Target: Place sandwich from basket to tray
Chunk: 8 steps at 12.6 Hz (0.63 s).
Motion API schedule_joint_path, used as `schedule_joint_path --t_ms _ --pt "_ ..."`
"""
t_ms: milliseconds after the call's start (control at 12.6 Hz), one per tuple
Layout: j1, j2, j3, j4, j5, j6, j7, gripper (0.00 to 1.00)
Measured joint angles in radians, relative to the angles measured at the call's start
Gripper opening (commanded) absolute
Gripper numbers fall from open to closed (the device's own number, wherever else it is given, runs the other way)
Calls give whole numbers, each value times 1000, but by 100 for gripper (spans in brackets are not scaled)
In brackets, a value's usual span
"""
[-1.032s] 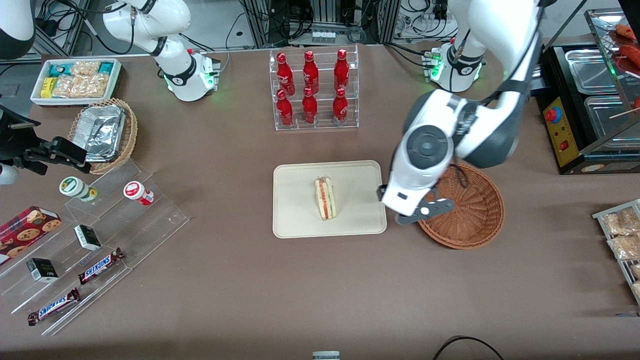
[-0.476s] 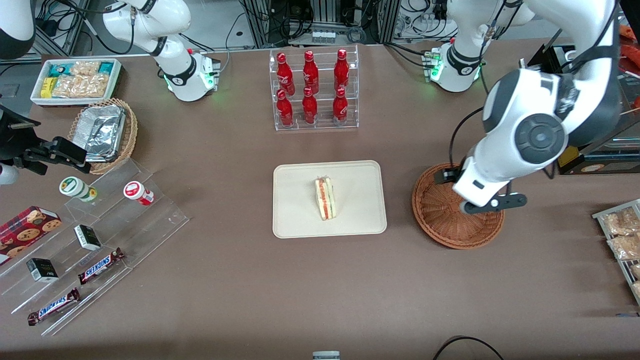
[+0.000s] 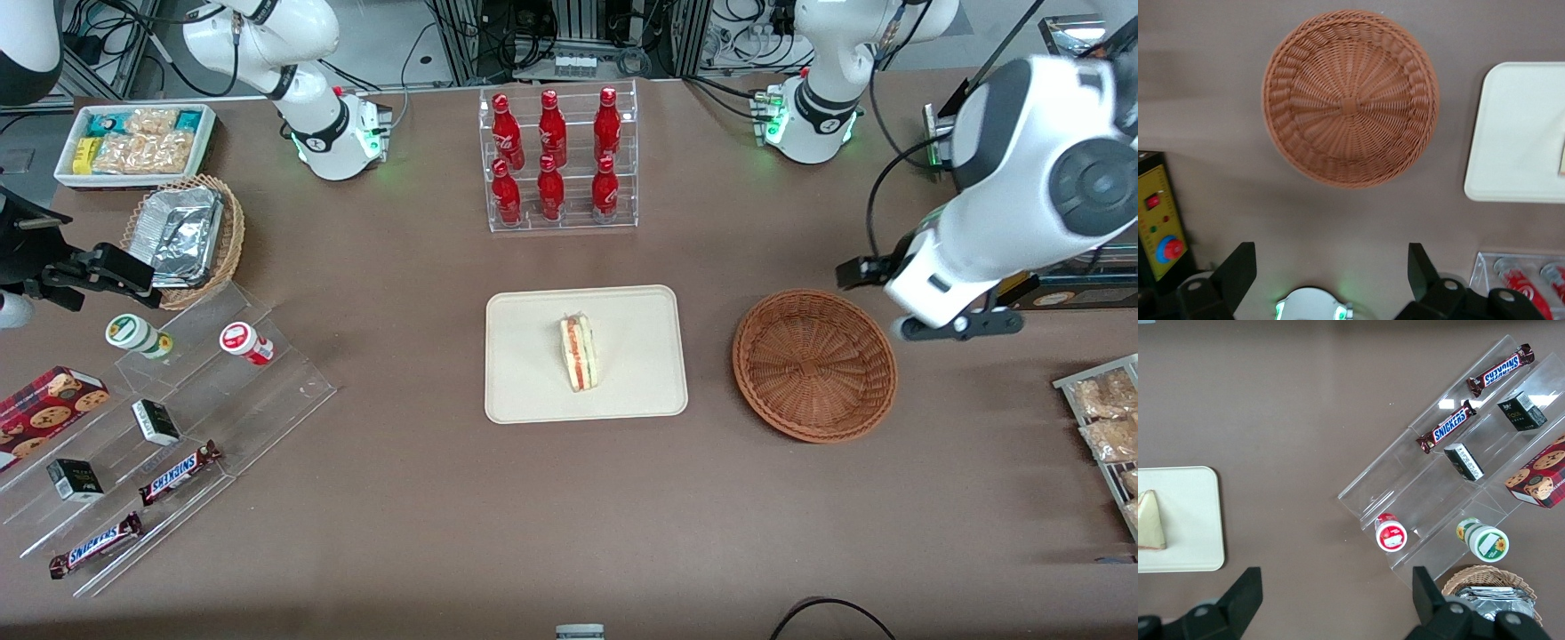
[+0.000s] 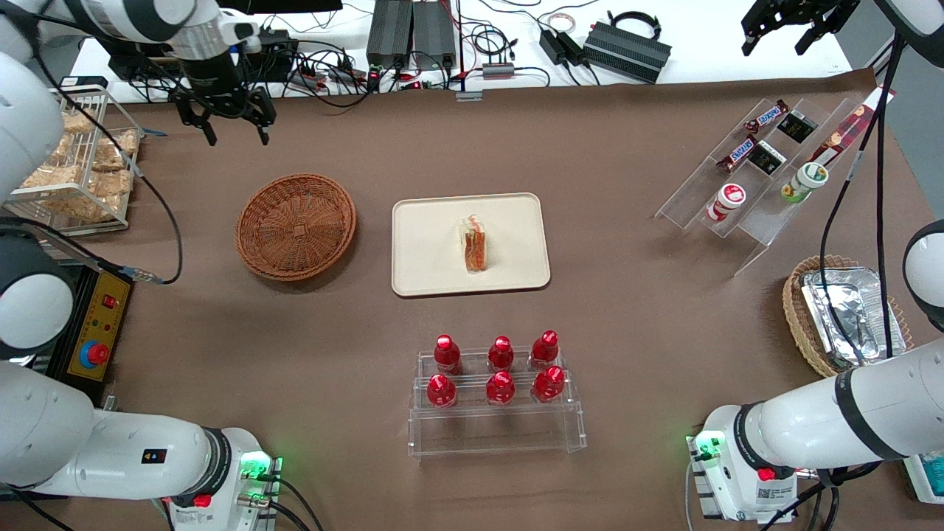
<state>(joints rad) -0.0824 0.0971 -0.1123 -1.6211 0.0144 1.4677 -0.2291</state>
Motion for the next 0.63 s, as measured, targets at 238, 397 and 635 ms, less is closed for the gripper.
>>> schedule_joint_path --t_ms 238,397,635 --pt "48 -73 -12 -14 0 -51 61 100" --pt "75 -99 -19 -18 1 -52 86 100" --pt "83 -125 -1 -19 2 -52 92 100"
